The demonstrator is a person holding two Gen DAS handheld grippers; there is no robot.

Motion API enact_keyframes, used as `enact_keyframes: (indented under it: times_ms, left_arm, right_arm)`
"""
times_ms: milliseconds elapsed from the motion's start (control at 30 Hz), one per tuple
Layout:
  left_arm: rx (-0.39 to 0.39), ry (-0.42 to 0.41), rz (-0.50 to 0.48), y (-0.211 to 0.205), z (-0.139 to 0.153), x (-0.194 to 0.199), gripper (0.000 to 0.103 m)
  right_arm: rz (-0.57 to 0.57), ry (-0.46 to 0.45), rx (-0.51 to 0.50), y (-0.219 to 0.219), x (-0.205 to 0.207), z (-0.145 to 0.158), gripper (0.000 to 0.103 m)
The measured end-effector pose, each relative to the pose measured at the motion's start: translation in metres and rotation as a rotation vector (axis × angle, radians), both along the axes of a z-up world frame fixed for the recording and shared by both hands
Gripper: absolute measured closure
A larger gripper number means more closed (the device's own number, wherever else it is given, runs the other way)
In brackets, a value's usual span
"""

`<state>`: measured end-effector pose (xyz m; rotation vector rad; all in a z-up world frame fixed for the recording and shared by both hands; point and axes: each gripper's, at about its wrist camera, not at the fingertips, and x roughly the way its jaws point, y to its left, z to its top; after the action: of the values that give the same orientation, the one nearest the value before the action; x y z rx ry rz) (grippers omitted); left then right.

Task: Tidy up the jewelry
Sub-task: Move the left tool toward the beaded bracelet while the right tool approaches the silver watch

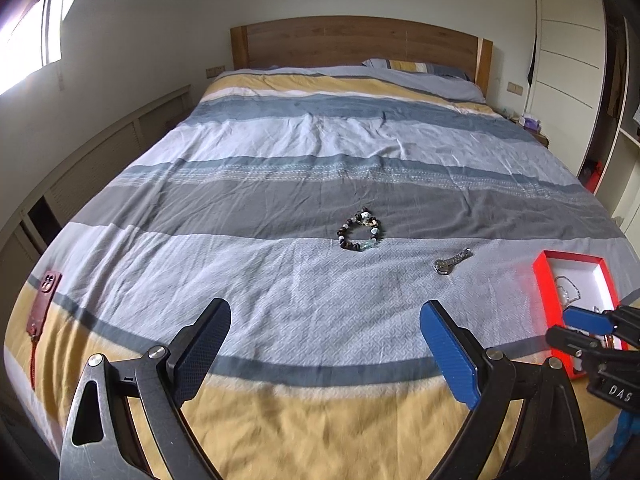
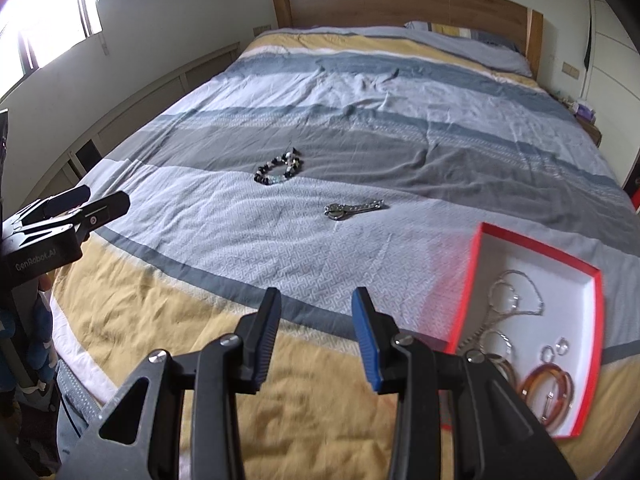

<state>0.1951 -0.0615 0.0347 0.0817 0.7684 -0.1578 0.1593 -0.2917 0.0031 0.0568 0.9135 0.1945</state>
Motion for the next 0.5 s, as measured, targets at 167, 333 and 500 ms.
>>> enact_keyframes:
  times_ms: [167,333,500]
  left_arm:
    - [0.004,0.025,-0.011,-0.008,-0.018,0.023,0.008]
    - [0.010,0.048,-0.023,-0.018,-0.040,0.049,0.008]
    - [0.009,0.069,-0.027,-0.027,-0.060,0.075,0.008]
  right_arm:
    - [0.003,0.034,0.024,0.002,0.025,-0.023,0.062]
    - [0.004,0.065,0.040,0.003,0.047,-0.043,0.061]
    - [0.002,0.090,0.067,0.002,0.073,-0.062,0.061]
